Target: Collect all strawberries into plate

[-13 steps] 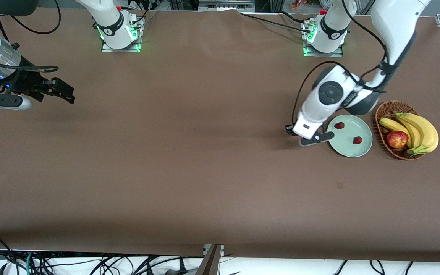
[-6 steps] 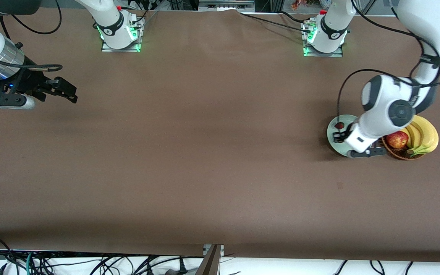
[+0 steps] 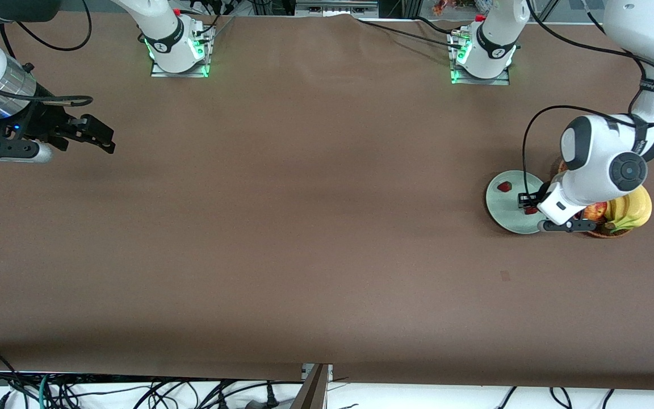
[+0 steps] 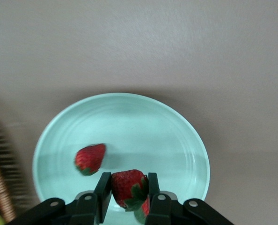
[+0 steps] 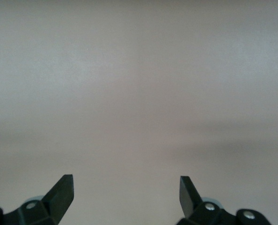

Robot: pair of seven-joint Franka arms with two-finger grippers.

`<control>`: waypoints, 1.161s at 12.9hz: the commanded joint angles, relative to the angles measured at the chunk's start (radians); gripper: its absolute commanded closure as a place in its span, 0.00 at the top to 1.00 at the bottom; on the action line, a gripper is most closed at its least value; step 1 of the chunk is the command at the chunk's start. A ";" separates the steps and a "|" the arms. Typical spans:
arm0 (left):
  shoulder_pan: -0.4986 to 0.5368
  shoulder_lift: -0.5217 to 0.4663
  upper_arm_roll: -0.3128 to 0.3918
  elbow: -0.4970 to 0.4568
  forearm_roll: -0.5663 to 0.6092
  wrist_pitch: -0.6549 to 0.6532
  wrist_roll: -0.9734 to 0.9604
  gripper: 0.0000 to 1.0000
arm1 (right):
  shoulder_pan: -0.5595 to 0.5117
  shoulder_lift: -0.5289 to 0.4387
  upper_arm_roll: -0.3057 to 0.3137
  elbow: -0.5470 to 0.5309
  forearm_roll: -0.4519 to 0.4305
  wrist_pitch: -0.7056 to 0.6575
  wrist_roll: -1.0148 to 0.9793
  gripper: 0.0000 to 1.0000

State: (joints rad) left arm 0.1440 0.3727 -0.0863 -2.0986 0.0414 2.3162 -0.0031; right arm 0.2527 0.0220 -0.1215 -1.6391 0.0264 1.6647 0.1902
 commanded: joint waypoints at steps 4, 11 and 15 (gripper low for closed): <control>-0.012 0.022 0.017 0.006 -0.029 0.040 0.064 1.00 | 0.000 0.007 0.002 0.019 0.000 0.004 -0.001 1.00; -0.021 -0.122 0.014 0.213 -0.031 -0.288 0.069 1.00 | 0.000 0.007 0.002 0.019 0.000 0.009 -0.001 1.00; -0.118 -0.253 0.079 0.250 -0.034 -0.463 0.067 1.00 | 0.000 0.007 0.002 0.019 0.000 0.009 -0.001 1.00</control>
State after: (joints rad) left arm 0.0753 0.1893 -0.0518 -1.8460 0.0405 1.9181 0.0326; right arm 0.2527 0.0220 -0.1214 -1.6386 0.0264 1.6768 0.1902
